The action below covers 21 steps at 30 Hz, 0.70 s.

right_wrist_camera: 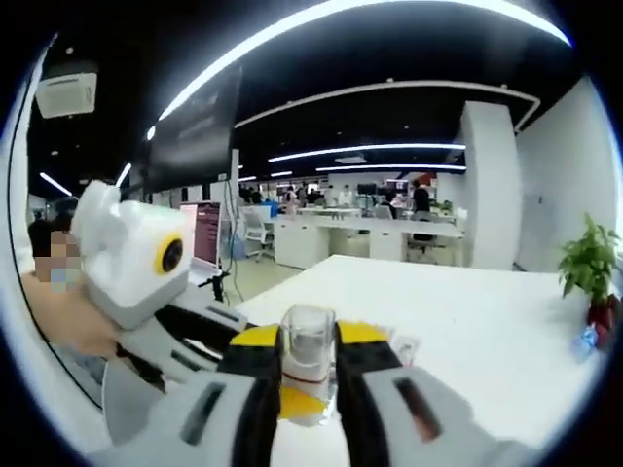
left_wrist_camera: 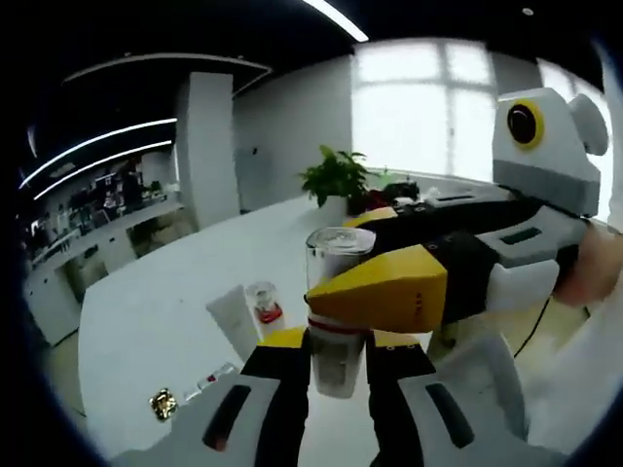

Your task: Arrange the skincare products in the storage area until every visible bottle or jar stands upright without overlapping.

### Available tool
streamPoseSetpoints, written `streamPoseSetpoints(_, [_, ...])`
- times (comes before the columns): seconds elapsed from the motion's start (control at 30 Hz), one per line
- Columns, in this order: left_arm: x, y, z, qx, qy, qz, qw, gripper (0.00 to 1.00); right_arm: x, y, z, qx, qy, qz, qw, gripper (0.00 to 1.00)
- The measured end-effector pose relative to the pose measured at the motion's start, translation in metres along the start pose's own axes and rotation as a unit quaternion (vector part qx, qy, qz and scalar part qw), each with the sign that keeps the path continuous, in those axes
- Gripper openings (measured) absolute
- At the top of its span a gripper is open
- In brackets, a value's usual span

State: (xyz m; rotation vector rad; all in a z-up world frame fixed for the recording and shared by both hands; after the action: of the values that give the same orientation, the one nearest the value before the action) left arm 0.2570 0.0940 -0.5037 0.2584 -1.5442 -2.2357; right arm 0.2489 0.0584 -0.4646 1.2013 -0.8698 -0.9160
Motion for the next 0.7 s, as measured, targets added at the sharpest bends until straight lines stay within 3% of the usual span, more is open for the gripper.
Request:
streamPoseSetpoints(0.4, [-0.012, -0.035, -0.027, -0.024, -0.088, -0.006, 0.9958, 0.18, 0.006, -0.037, -0.013, -0.057, -0.013, 0.032, 0.9978, 0.20])
streamPoseSetpoints(0.7, [-0.025, -0.061, -0.048, -0.039, -0.142, -0.026, 0.9888, 0.17, 0.018, -0.067, -0.025, -0.086, 0.041, 0.046, 0.9944, 0.21])
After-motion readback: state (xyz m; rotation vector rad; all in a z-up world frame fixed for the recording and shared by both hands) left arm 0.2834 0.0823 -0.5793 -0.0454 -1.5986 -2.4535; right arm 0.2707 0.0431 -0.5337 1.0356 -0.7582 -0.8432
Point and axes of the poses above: the point that each gripper's makers call its tool centre point, and the gripper's own axes: z roughly backward along the fingers, x roughly to its right, y roughly out of its top, the point moved 4 cm from there along z, roughly backward along the fingers, and after that the axes turned 10 degrees about -y, right-handed, at the moved point
